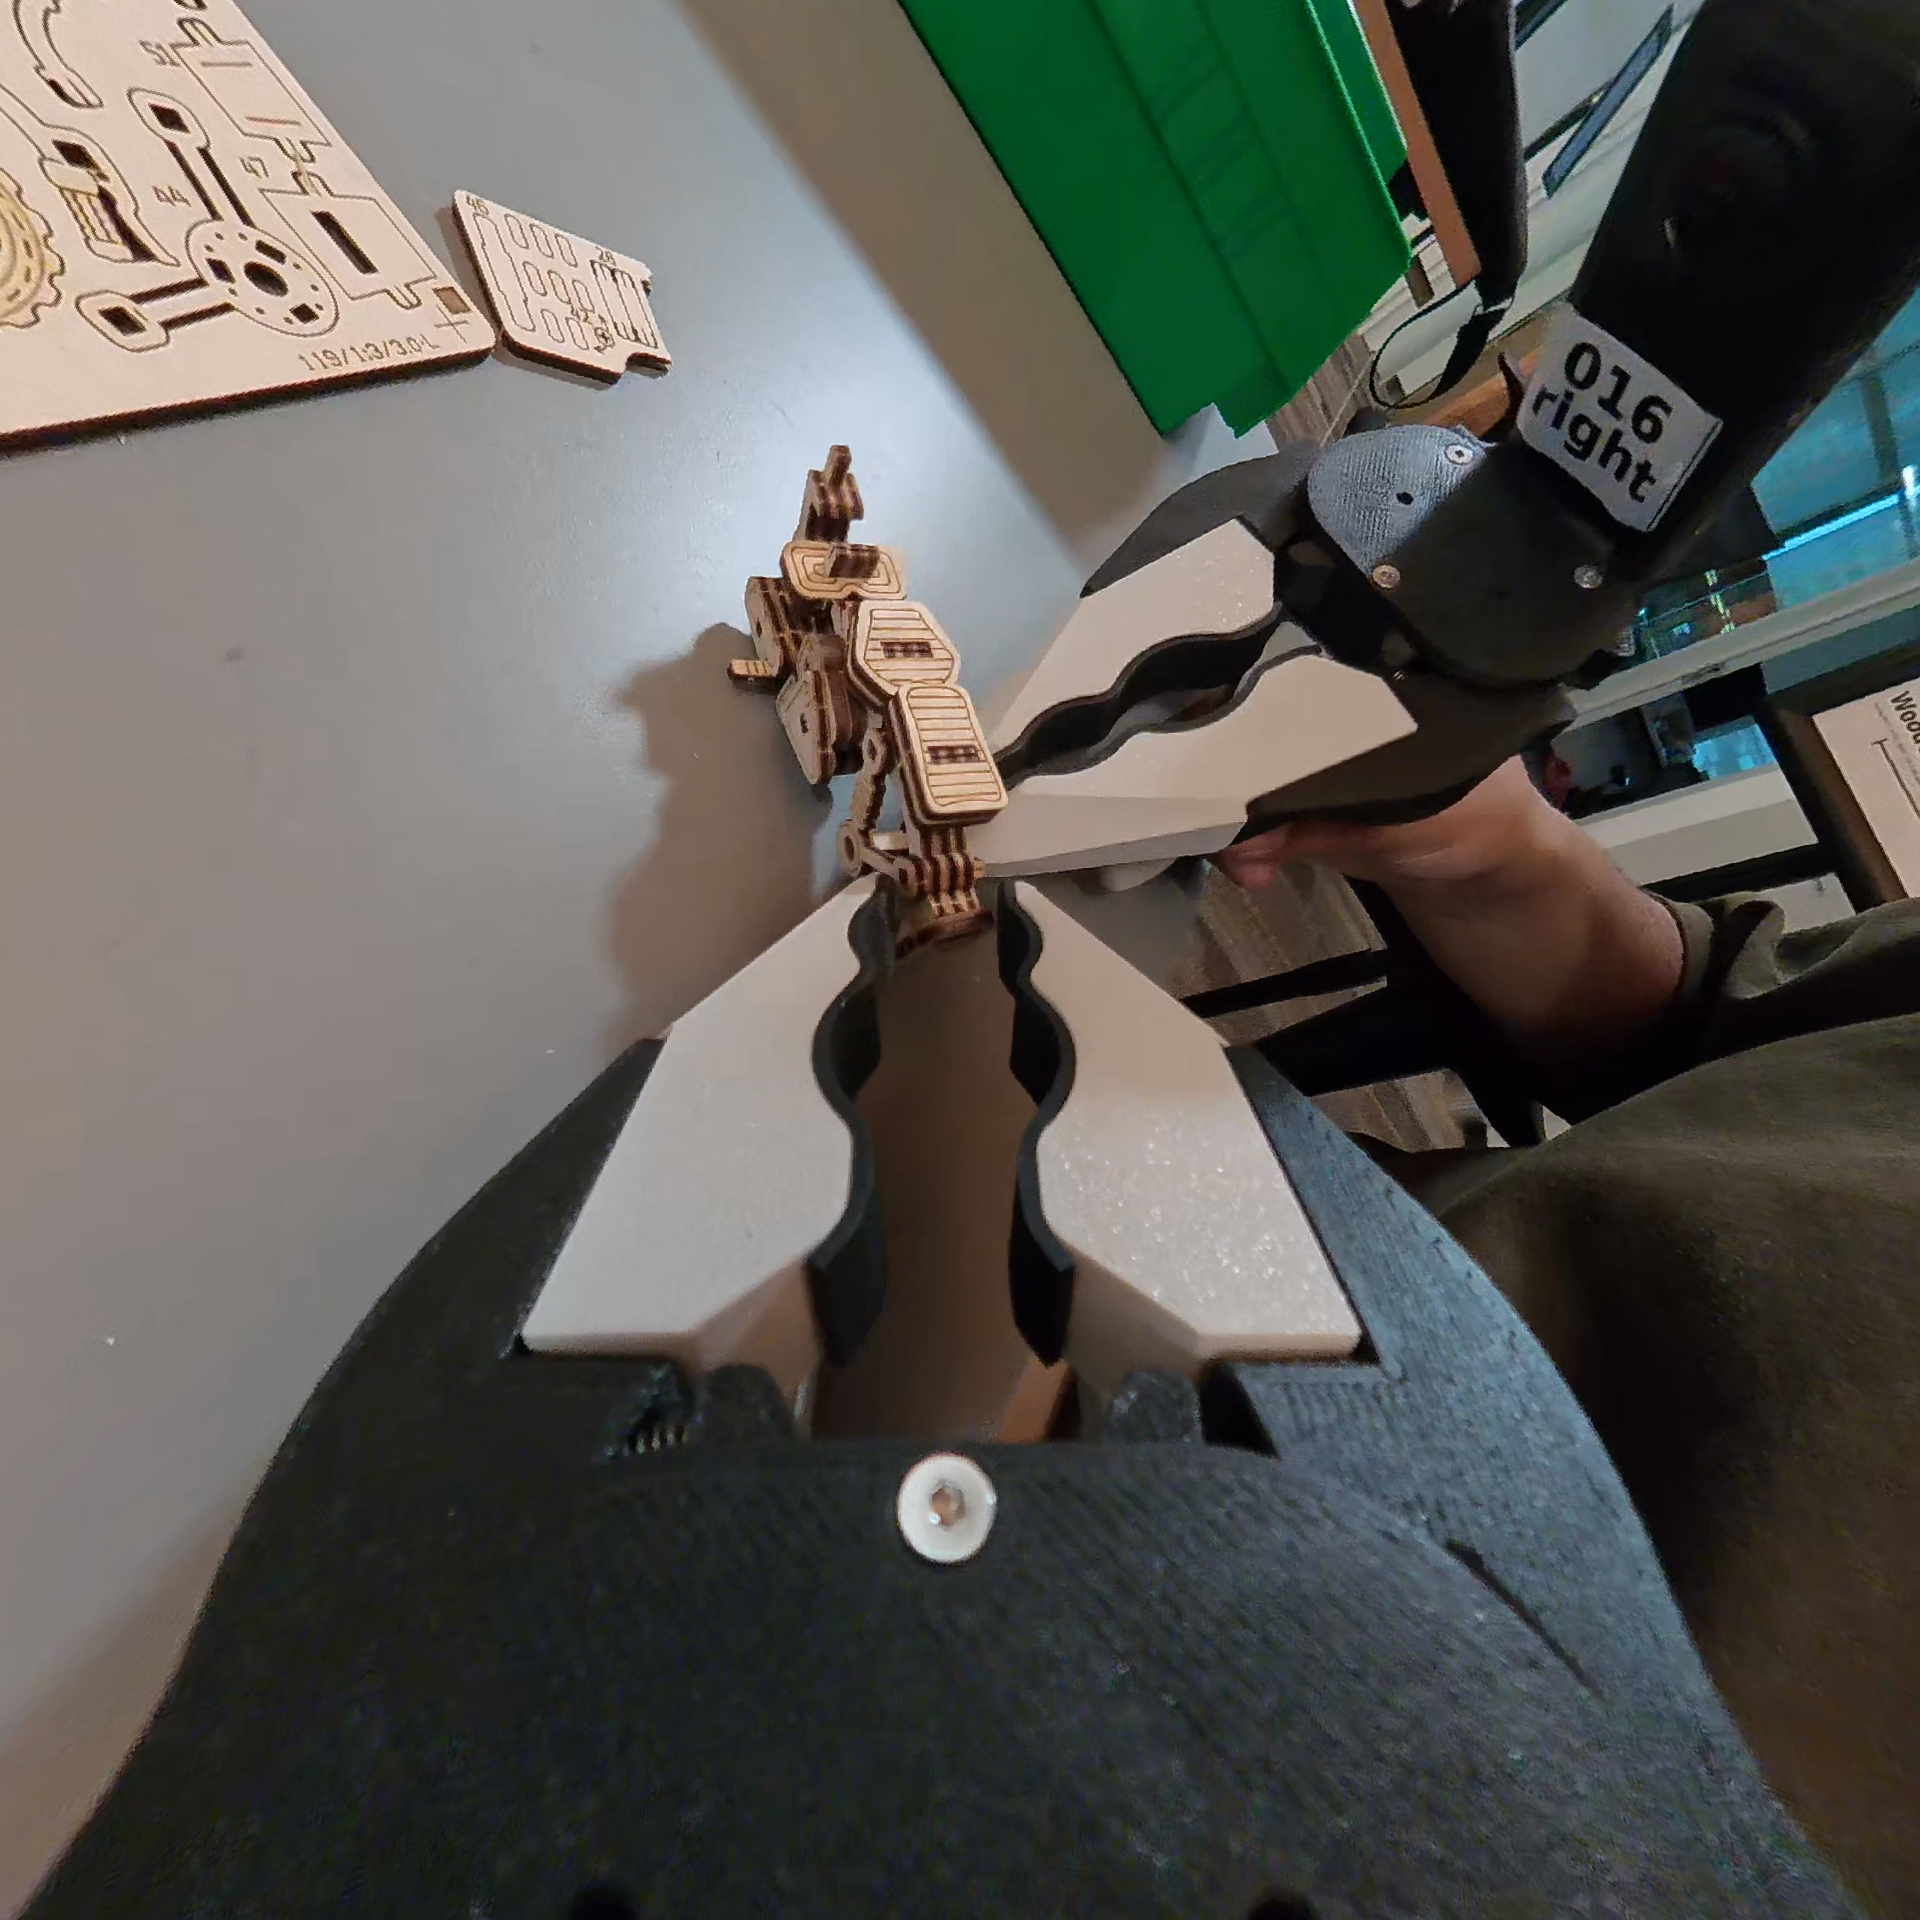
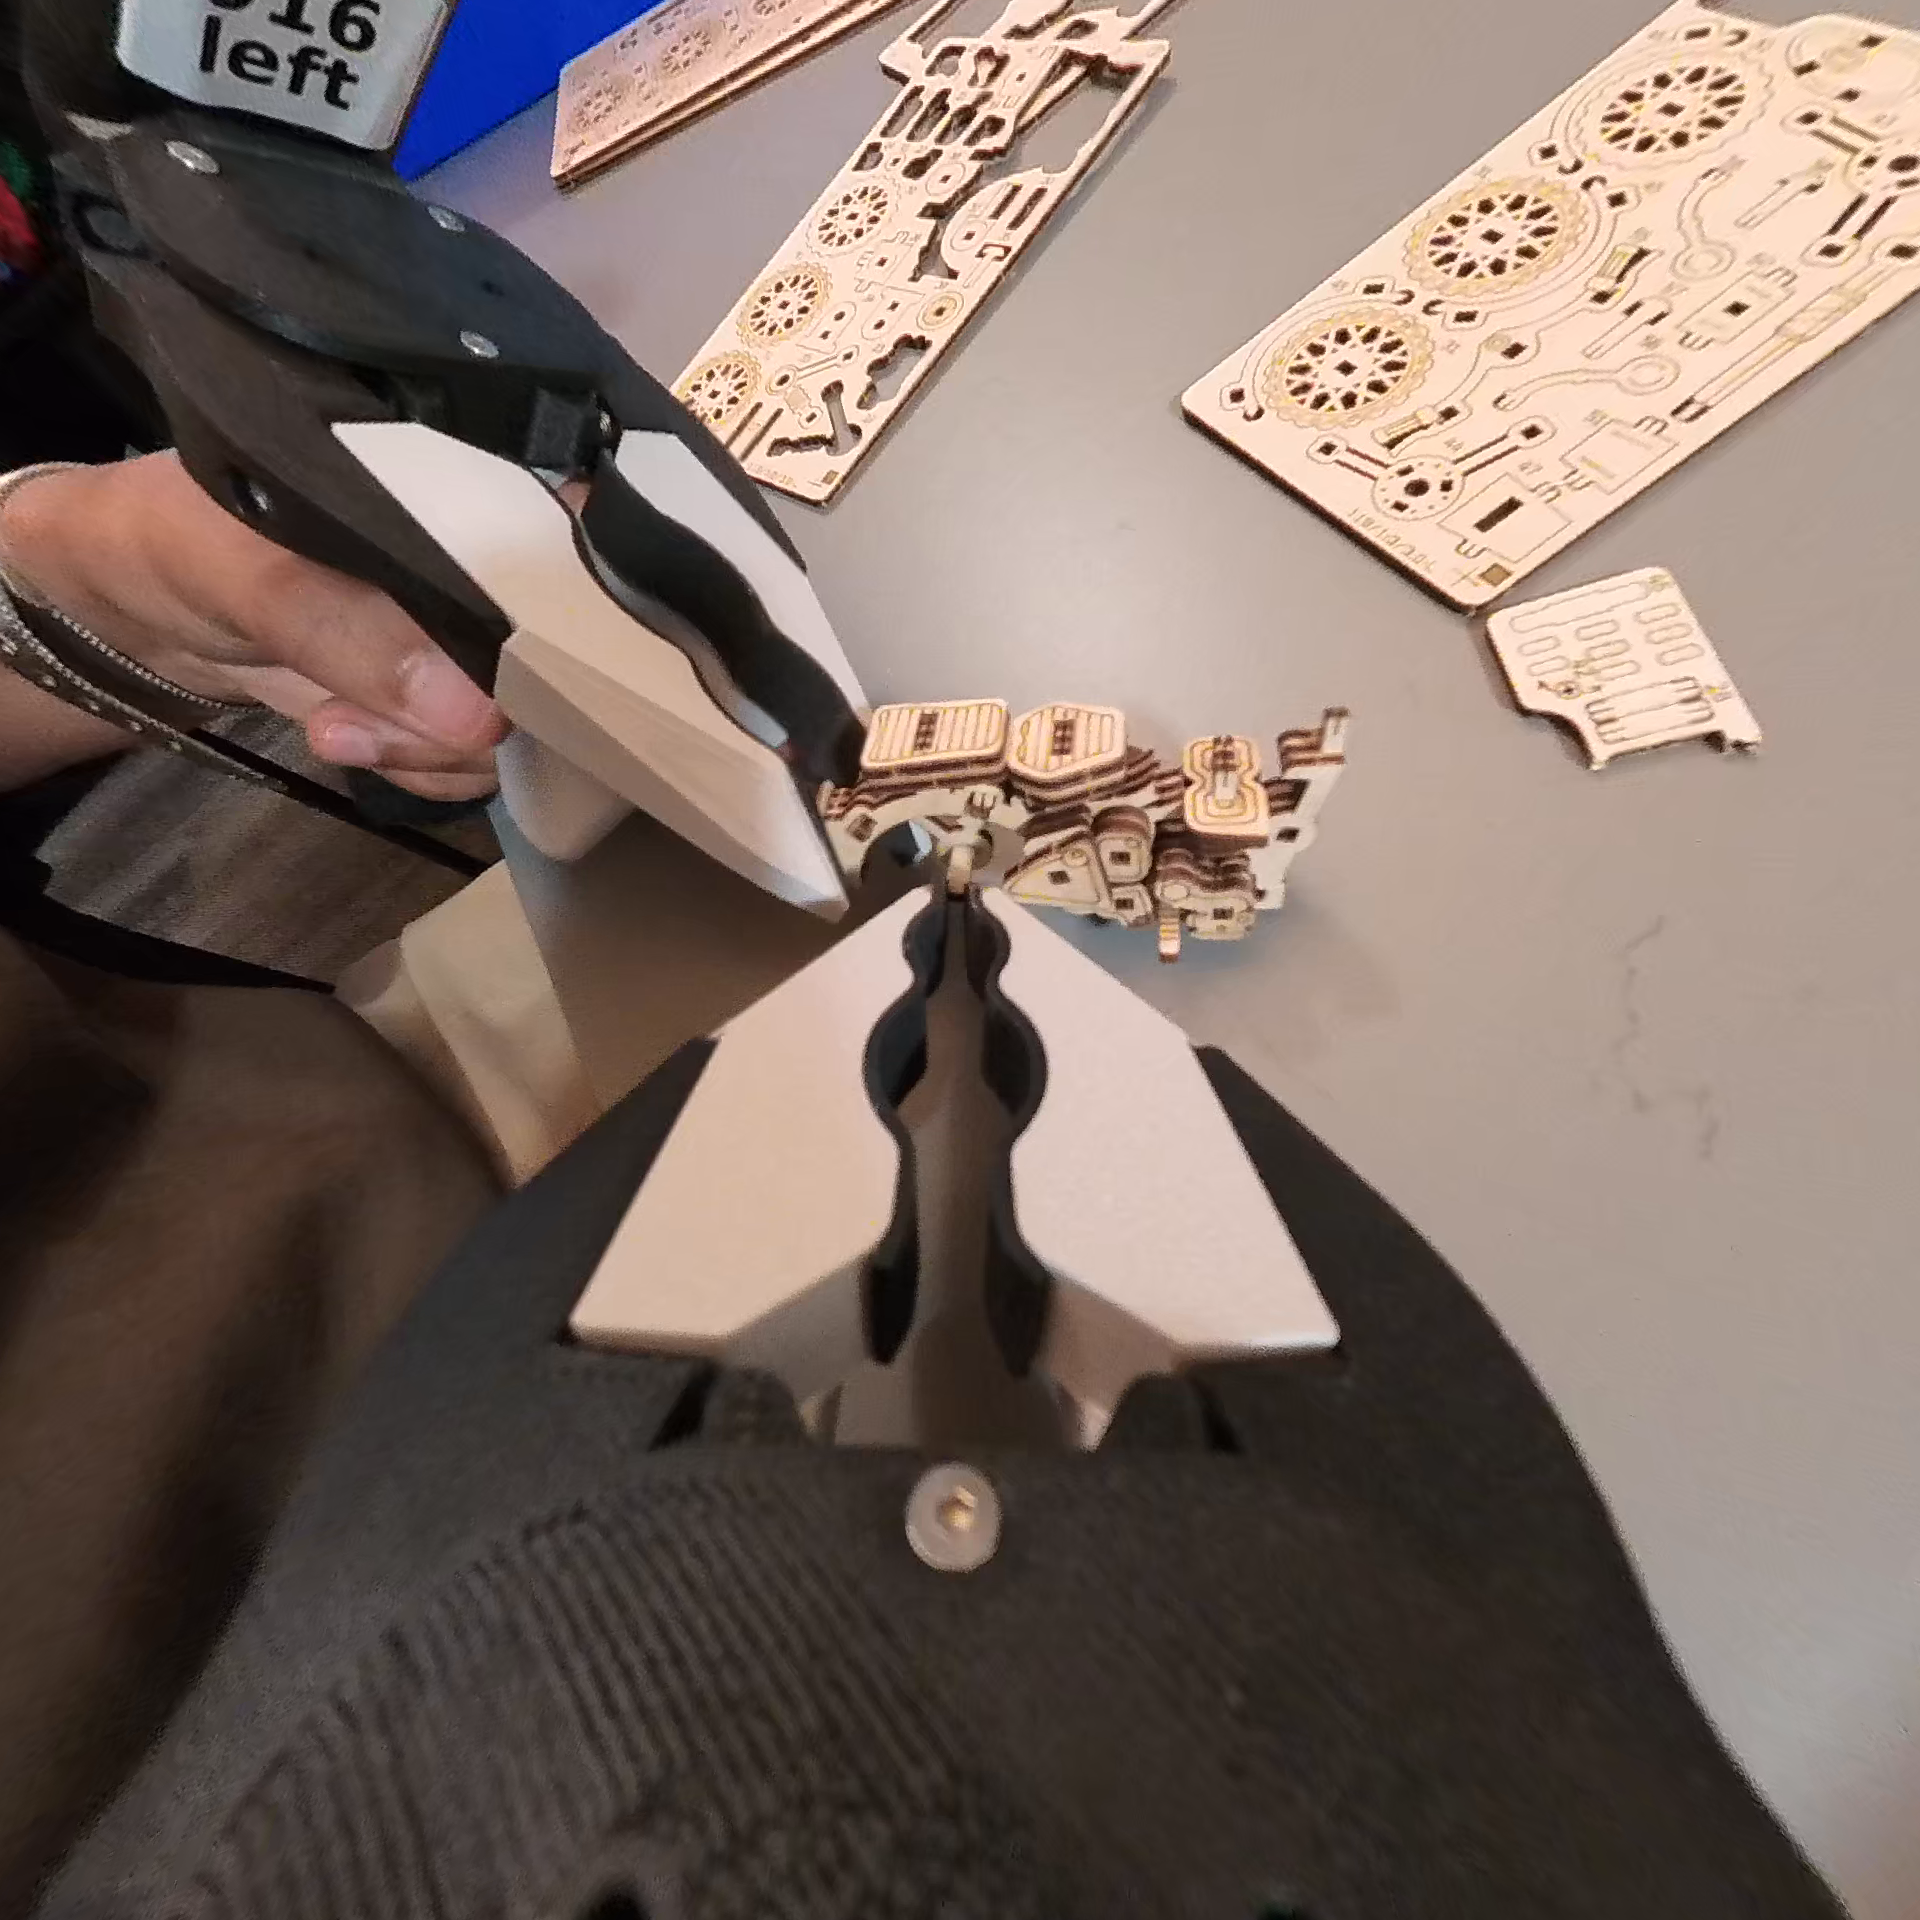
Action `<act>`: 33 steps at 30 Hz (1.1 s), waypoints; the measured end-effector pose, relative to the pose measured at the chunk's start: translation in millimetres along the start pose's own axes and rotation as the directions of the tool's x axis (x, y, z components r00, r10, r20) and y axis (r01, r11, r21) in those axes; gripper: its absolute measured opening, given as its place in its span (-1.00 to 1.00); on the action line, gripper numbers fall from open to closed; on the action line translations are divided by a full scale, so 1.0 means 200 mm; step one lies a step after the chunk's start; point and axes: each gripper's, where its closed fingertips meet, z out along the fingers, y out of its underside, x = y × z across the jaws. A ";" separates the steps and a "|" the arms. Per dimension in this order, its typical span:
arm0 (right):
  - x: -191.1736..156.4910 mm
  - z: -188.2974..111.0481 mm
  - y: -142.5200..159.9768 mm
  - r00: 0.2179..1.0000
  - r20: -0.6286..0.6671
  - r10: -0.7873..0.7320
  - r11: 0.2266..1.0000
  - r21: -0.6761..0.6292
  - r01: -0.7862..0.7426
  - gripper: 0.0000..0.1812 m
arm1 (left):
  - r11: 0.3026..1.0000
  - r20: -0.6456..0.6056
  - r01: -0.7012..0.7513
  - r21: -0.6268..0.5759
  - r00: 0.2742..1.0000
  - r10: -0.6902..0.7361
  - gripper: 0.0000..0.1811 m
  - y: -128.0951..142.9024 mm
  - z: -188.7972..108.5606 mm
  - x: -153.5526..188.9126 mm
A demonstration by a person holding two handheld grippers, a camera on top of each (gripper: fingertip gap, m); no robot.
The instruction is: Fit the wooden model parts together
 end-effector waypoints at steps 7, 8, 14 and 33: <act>0.00 -0.01 -0.01 1.000 0.014 0.005 1.000 0.016 -0.005 -0.99 | 0.998 0.064 -0.057 0.014 0.996 0.056 -0.65 -0.02 -0.02 -0.03; -0.01 -0.01 -0.01 1.000 0.014 -0.003 1.000 0.014 0.003 -0.99 | 0.998 0.058 -0.054 0.015 0.997 0.053 -0.66 -0.02 -0.02 -0.03; -0.02 0.00 0.00 0.993 -0.021 -0.114 0.993 -0.007 0.114 -1.00 | 0.997 0.059 -0.081 -0.007 0.995 0.081 -0.73 0.00 0.00 -0.01; -0.03 0.00 0.02 0.966 0.148 0.212 0.977 -0.021 -0.211 -1.00 | 0.993 0.049 -0.118 -0.029 0.992 0.120 -0.75 0.02 0.01 -0.01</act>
